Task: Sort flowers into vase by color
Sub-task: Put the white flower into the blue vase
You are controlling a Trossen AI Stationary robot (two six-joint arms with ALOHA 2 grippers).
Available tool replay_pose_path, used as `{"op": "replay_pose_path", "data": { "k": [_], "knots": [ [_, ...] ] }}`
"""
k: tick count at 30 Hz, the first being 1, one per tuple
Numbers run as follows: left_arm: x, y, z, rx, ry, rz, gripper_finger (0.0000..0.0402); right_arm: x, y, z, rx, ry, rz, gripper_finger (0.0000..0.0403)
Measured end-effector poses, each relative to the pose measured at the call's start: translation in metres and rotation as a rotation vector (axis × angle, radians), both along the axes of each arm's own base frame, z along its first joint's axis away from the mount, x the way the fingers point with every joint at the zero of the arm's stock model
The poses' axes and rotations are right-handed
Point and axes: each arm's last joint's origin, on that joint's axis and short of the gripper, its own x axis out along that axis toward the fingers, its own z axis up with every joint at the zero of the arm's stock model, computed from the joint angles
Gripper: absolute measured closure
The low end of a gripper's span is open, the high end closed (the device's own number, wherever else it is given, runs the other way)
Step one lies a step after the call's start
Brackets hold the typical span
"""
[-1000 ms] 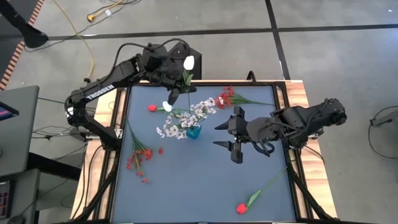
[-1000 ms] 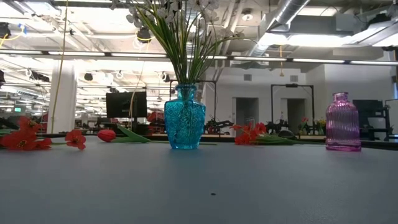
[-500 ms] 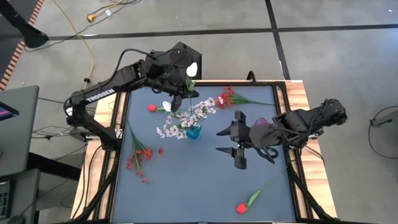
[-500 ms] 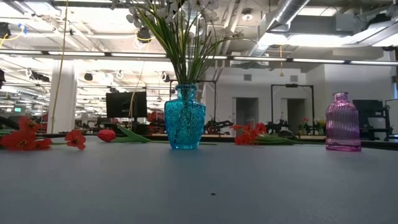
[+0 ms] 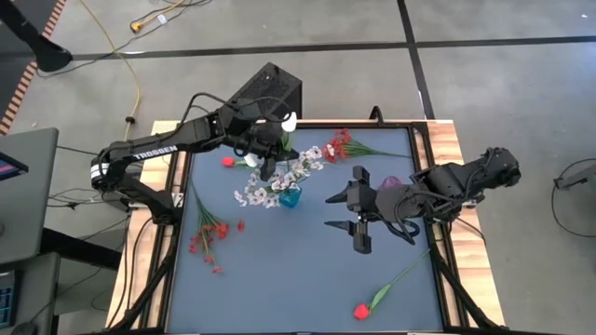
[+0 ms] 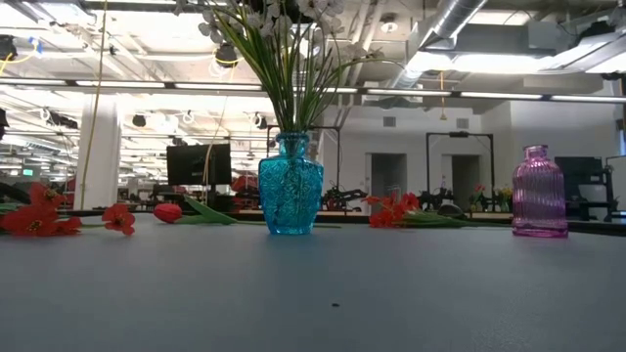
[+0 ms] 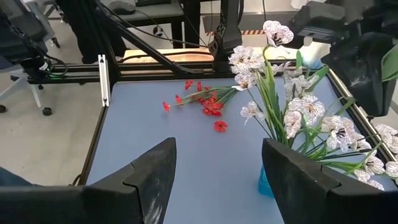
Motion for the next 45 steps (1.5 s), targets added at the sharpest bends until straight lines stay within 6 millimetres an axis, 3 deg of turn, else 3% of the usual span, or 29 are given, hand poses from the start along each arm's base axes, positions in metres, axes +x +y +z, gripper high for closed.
{"op": "replay_pose_path", "data": {
  "k": [11,31,39,45],
  "knots": [
    [0.000,-0.004,0.006,0.073,-0.049,-0.034,0.0401,0.000,-0.001,0.000,-0.002,0.002,-0.002,0.0138],
    [-0.001,-0.017,-0.002,0.149,0.035,-0.122,0.0401,0.002,-0.005,0.000,0.001,0.002,-0.018,0.0138],
    [0.009,-0.018,-0.013,0.153,0.071,-0.141,0.0401,0.002,-0.005,0.000,0.002,0.001,-0.018,0.0138],
    [0.011,-0.019,-0.036,0.132,0.114,-0.152,0.0401,0.002,-0.004,0.000,0.002,0.001,-0.018,0.0138]
  ]
}}
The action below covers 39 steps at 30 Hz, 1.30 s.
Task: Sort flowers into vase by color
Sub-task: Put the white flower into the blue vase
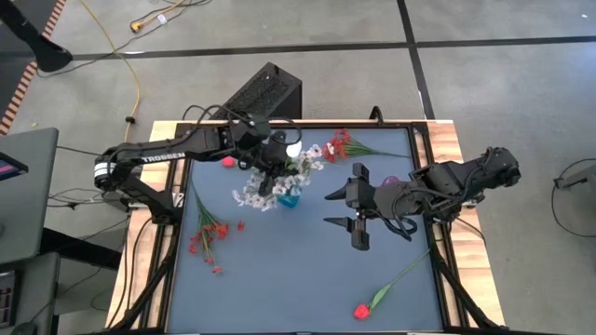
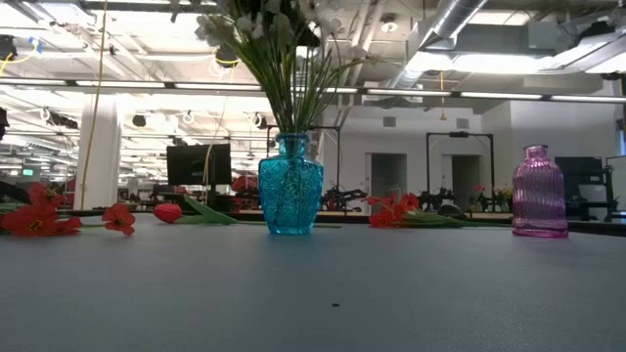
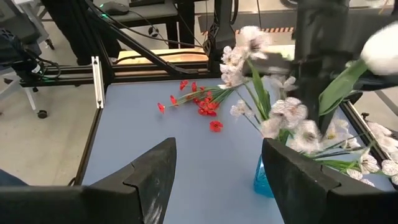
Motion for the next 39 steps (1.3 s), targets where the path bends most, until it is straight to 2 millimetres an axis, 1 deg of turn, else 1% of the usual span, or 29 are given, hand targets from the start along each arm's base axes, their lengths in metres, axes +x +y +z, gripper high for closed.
{"op": "replay_pose_path", "data": {
  "k": [8,24,35,39],
  "knots": [
    [0.000,-0.001,-0.019,-0.013,0.043,-0.003,0.0401,0.001,-0.002,0.000,0.000,0.000,-0.007,0.0138],
    [0.002,-0.001,-0.017,0.026,0.007,-0.033,0.0401,0.001,-0.004,0.000,0.003,0.000,-0.015,0.0138],
    [-0.001,0.007,-0.017,0.017,-0.011,-0.083,0.0401,0.002,-0.003,0.001,0.005,-0.007,-0.015,0.0138],
    [-0.001,0.008,-0.017,0.042,-0.019,-0.108,0.0401,0.002,-0.003,0.001,0.013,-0.008,-0.018,0.0138]
  ]
}}
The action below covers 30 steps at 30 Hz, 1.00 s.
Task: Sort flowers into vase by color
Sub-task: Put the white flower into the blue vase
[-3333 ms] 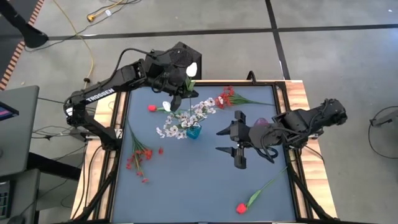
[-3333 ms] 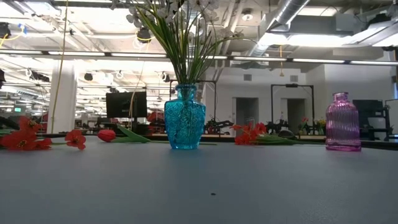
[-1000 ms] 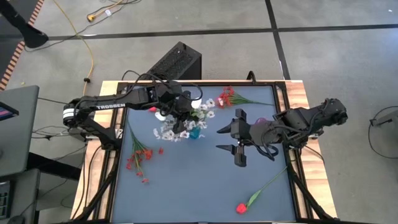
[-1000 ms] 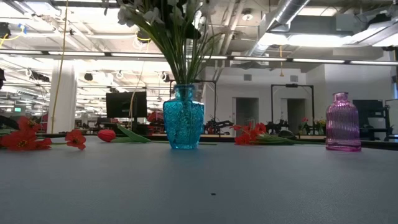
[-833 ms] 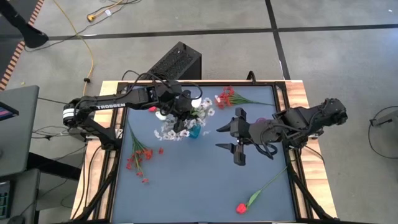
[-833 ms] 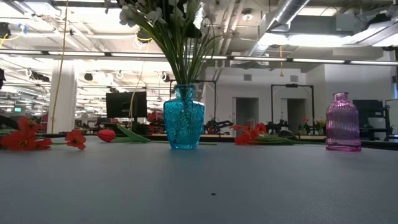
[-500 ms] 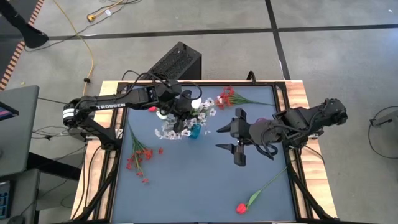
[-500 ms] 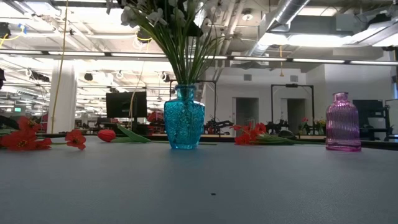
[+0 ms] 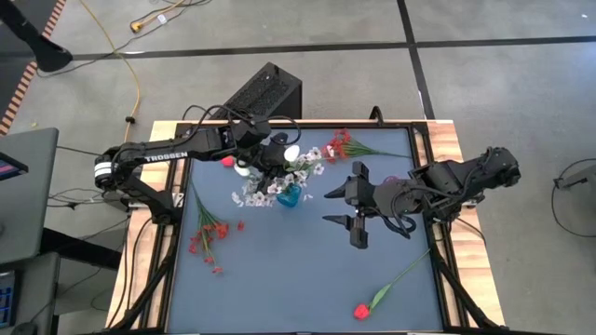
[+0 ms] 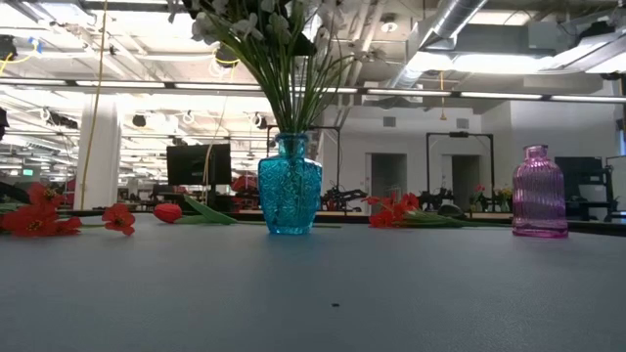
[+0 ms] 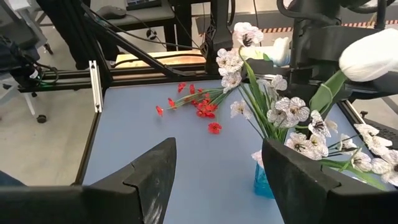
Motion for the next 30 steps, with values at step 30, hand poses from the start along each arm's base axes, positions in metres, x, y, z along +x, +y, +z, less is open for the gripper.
{"op": "replay_pose_path", "data": {
  "k": [30],
  "knots": [
    [0.000,0.023,-0.014,0.101,-0.033,-0.170,0.0401,0.008,-0.012,0.007,0.068,-0.087,-0.069,0.0138]
  ]
}}
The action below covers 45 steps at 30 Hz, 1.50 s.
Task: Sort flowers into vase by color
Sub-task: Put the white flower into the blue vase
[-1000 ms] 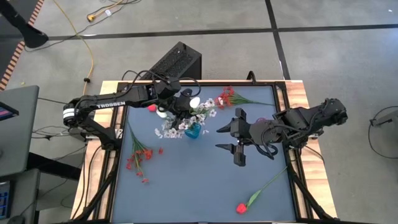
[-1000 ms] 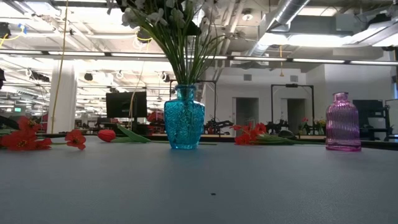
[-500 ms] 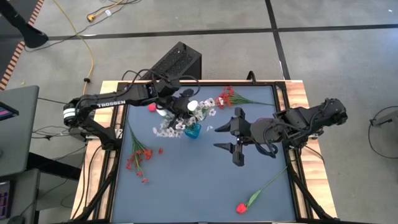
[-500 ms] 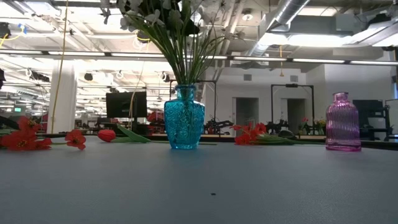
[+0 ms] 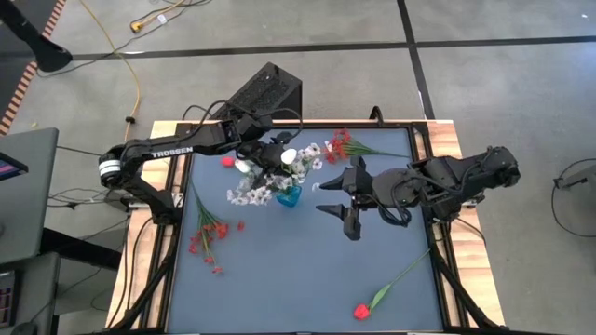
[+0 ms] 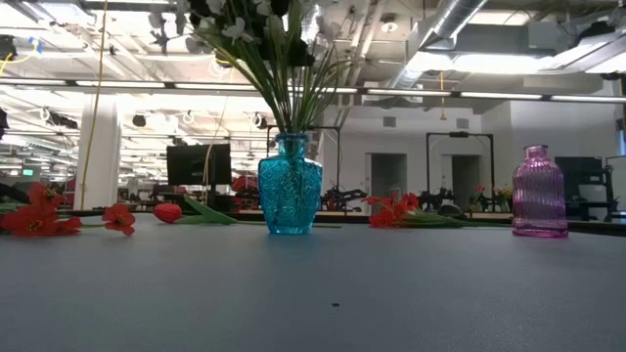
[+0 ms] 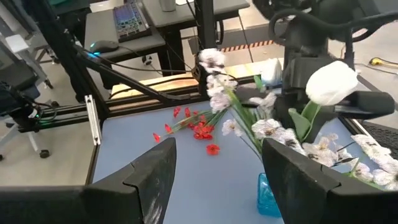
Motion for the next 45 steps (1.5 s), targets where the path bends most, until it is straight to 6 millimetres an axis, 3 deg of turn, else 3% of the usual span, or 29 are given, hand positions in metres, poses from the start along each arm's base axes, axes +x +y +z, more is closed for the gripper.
{"op": "replay_pose_path", "data": {
  "k": [7,23,45],
  "knots": [
    [0.007,0.005,-0.013,-0.025,0.027,-0.018,0.0401,0.001,-0.004,0.000,-0.005,0.002,-0.013,0.0138],
    [0.008,0.008,-0.012,-0.008,0.024,0.022,0.0399,0.003,-0.010,-0.001,-0.033,0.015,-0.023,0.0138],
    [0.007,0.012,-0.012,-0.041,0.046,0.094,0.0282,0.002,-0.011,-0.003,-0.045,0.040,-0.017,0.0138]
  ]
}}
